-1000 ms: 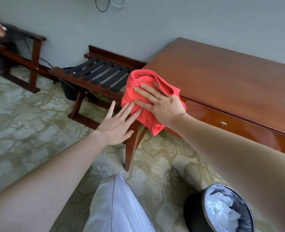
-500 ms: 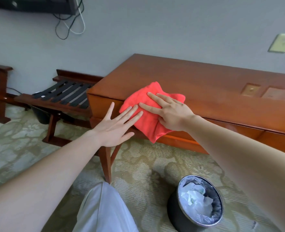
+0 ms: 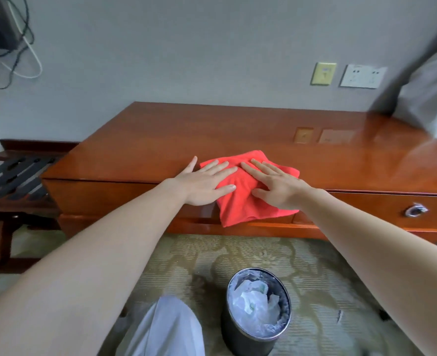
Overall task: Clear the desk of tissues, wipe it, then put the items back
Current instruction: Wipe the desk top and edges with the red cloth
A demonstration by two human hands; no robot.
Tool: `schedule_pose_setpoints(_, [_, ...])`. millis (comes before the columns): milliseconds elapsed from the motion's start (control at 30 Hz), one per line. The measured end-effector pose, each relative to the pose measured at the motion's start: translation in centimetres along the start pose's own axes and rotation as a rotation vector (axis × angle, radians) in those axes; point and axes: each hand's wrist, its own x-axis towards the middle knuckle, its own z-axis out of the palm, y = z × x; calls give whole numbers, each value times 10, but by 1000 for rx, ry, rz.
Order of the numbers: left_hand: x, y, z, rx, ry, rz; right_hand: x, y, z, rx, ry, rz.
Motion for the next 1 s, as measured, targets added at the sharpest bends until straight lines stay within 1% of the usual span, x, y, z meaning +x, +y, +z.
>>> schedule_pose_setpoints(267, [73,5,-12,-14,-57,99,14,57,-17,119,-69,118])
schedule_pose_setpoints(467, [148,5,-23,-17,-89,194,37,123,-24,71,-62,110])
schedule_pose_setpoints(700, [235,0,-33,-39,-94,224,90,190,-39,94,-82,121])
schedule_pose_setpoints(867, [251,1,-43,-37,-123,217,103,196,-53,113,-146,146])
schedule_pose_setpoints(933, [242,10,-52,-18,-131,183,100,187,-63,134,-175,174])
schedule_pose_setpoints(1000, [225,22,-63,-68,-175,129,94,177,-75,181,-230,209])
